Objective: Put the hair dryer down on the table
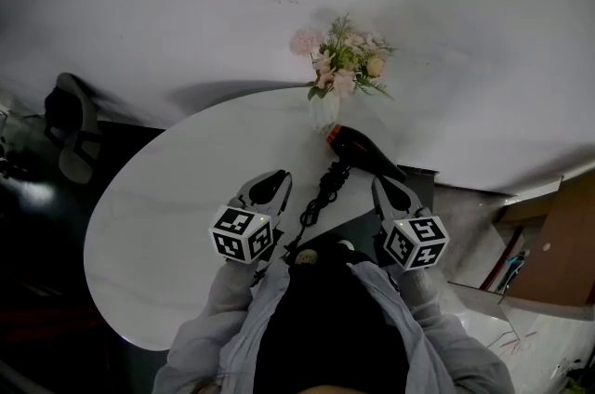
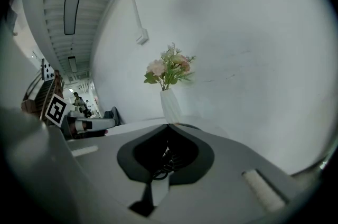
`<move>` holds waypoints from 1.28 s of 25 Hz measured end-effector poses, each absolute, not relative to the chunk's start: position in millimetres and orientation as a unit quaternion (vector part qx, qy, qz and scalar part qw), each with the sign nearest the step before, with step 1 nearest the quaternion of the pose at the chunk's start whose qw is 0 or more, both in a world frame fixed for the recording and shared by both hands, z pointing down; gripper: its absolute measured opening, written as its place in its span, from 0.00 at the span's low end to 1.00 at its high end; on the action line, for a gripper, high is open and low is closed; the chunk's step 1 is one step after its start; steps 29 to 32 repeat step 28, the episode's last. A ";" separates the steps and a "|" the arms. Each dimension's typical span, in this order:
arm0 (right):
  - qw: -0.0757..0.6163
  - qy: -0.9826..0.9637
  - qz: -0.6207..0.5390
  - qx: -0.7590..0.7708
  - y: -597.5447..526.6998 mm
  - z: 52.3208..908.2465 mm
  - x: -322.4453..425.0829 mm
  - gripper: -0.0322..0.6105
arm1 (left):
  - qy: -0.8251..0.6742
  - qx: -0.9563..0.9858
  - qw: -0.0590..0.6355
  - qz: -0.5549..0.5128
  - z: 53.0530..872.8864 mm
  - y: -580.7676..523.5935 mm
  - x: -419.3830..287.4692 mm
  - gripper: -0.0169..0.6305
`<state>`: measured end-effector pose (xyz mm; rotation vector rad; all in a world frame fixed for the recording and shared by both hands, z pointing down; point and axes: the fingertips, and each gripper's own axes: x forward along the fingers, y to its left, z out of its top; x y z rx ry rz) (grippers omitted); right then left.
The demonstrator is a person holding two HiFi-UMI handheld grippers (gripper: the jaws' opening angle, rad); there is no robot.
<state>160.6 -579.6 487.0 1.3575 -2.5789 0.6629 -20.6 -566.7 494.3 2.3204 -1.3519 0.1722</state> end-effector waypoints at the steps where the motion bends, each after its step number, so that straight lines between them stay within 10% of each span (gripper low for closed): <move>1: 0.078 -0.860 0.219 0.454 -578.1 486.9 161.4 0.06 | -0.495 0.838 0.221 0.062 494.2 -567.2 -22.6 0.06; 32: 0.089 -0.849 0.230 0.467 -556.3 496.1 171.1 0.06 | -0.479 0.848 0.196 0.112 509.1 -561.1 1.7 0.03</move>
